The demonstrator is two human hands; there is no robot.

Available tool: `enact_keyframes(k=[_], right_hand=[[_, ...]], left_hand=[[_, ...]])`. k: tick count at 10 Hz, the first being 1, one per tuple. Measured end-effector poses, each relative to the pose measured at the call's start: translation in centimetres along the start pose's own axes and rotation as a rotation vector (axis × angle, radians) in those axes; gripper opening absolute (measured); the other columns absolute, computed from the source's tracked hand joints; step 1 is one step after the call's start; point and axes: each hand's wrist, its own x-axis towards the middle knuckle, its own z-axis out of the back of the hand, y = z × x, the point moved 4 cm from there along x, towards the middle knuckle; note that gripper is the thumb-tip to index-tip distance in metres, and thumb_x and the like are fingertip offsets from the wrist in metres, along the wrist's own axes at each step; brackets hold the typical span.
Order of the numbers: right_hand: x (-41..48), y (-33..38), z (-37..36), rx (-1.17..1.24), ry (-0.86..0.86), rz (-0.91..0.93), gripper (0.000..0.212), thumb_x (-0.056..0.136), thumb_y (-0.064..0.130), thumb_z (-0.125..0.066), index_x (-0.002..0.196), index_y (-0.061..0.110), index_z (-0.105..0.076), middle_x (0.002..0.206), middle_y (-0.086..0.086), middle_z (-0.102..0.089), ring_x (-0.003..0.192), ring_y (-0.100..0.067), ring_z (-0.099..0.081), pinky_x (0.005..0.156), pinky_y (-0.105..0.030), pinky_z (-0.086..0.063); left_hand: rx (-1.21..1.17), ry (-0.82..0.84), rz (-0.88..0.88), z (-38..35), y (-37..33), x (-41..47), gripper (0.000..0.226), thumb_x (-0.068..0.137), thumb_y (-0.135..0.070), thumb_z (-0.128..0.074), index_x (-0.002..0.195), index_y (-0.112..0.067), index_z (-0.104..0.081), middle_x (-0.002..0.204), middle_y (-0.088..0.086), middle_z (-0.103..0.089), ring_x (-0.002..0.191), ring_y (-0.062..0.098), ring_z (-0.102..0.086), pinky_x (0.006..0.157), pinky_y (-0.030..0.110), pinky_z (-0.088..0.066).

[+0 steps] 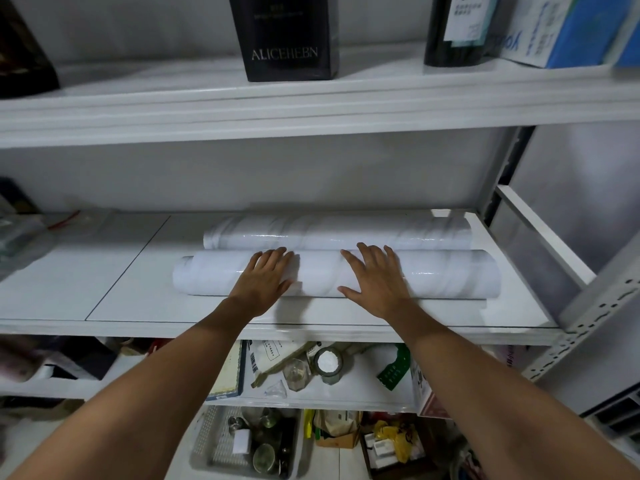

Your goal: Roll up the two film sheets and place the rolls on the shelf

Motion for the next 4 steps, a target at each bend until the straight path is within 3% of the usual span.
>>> enact_keyframes(k=[1,3,4], right_hand=[[0.0,0.0,1.0,0.023,-0.002,0.008,0.066,0.079,0.056,-0.059,0.132,0.018,-0.048,0.132,-0.015,-0.051,0.117,-0.033,-0.050,0.105,-0.052,-0.029],[-0.6,0.1,3.3,0.107,0.128,-0.018,0.063,0.091,0.056,-0.039,0.142,0.022,-0.030,0.147,-0.007,-0.033,0.134,-0.027,-0.030,0.113,-0.043,-0.015],[-0.5,0.5,5.3,0.165,0.160,-0.015,0.061,0.093,0.053,-0.038,0.144,0.022,-0.027,0.149,-0.006,-0.032,0.133,-0.025,-0.031,0.113,-0.040,-0.017]], left_hand=[[-0.036,0.010,0.004,0.7,-0.1,-0.6,0.063,0.090,-0.046,-0.020,0.133,-0.006,-0.042,0.133,0.015,-0.049,0.120,0.031,-0.049,0.103,0.044,-0.036],[-0.096,0.063,0.031,3.4,-1.8,-2.2,0.097,0.073,-0.068,0.015,0.145,-0.012,-0.017,0.153,0.007,-0.018,0.142,0.022,-0.014,0.114,0.031,-0.004],[-0.089,0.072,0.063,5.8,-2.9,-2.3,0.086,0.078,-0.062,0.006,0.146,-0.014,-0.013,0.155,0.005,-0.013,0.142,0.019,-0.010,0.115,0.030,-0.002]])
